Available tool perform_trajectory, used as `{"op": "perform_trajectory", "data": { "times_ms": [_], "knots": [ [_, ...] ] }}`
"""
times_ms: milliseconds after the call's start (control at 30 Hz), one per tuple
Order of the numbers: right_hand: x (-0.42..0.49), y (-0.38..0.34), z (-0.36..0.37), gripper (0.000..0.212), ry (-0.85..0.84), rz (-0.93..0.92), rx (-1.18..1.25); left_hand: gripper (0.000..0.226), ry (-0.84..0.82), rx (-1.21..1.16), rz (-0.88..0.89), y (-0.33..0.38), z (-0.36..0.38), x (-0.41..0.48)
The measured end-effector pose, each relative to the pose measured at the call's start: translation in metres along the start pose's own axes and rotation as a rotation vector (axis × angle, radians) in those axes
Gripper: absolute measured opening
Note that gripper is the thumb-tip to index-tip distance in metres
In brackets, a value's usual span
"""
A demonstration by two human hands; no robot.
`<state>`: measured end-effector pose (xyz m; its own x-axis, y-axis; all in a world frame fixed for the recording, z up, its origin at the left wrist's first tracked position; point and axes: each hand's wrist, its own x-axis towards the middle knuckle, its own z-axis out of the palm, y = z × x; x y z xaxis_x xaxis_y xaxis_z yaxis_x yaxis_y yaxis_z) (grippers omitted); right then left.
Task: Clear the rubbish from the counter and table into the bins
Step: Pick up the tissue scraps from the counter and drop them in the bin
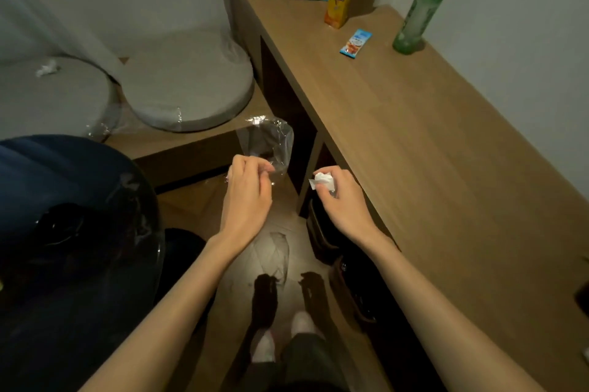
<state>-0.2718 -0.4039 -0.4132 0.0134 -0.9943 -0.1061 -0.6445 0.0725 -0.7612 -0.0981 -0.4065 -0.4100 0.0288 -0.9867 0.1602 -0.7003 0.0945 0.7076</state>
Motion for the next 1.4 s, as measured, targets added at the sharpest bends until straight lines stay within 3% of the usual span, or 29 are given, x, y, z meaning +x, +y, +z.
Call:
{"op": "perform_trajectory", "data": {
  "times_ms": [433,767,967,1133,1400],
  "knots": [
    [-0.099,0.15,0.047,0.026,0.018,0.273,0.121,0.019,-0.241,0.039,-0.036,-0.011,0.133,-0.087],
    [-0.06,0.295,0.137,0.03,0.109,0.415,0.058,0.02,-0.432,0.076,-0.033,-0.115,0.289,-0.085],
    [-0.002,0.376,0.178,0.03,0.141,0.422,0.074,0.023,-0.439,0.105,0.148,-0.179,0.388,-0.055],
    [0.056,0.444,0.196,0.034,0.256,0.329,-0.01,0.011,-0.509,0.245,0.25,-0.213,0.467,-0.026],
    [0.109,0.505,0.215,0.057,0.145,0.259,-0.245,0.073,-0.607,0.387,0.319,-0.263,0.537,0.006]
  ]
}}
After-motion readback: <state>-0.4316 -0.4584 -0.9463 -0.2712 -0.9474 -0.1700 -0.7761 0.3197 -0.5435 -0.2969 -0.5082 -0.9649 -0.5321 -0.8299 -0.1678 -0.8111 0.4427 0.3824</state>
